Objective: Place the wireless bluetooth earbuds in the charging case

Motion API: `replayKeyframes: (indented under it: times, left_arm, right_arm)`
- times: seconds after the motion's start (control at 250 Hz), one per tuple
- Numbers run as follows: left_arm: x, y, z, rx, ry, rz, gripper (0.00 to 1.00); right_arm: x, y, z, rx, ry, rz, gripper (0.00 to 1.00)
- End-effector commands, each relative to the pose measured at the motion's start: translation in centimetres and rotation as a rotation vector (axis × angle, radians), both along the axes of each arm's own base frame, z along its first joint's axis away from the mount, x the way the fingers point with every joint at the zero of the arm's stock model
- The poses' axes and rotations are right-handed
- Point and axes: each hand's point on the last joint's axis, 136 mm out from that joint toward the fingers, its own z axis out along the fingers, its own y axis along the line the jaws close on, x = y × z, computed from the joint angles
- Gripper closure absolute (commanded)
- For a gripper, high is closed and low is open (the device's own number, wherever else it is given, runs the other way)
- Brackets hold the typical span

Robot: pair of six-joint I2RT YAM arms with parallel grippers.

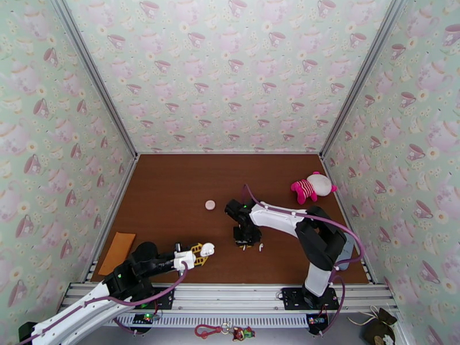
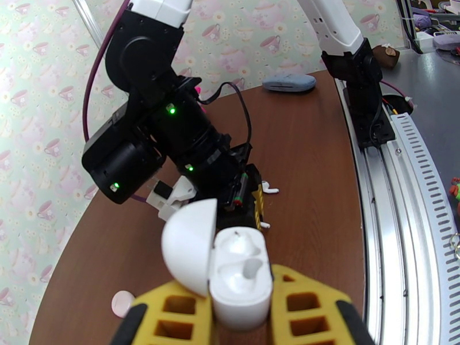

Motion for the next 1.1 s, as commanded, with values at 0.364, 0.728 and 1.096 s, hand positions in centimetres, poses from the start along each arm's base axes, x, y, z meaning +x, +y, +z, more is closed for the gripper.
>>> replayKeyframes:
  times: [0.364,0.728,1.096]
  left_arm:
    - [-0.3,-0.3,-0.8,0.018,-0.002,-0.022,1.0]
    - [-0.1,-0.6,-0.9,0.021,0.024,-0.015,1.0]
    - [1.9,-2.1,-0.3,-0.023,0.158,0.057,1.0]
  right_arm:
    - [-0.1,0.8,4.5,0.035,-0.142,0.044,0.81]
    - [-0.1,0.3,9.5,0.048,-0.268,0.055,0.81]
    - [-0.7,0.5,14.9,0.163,-0.408,0.071,0.8]
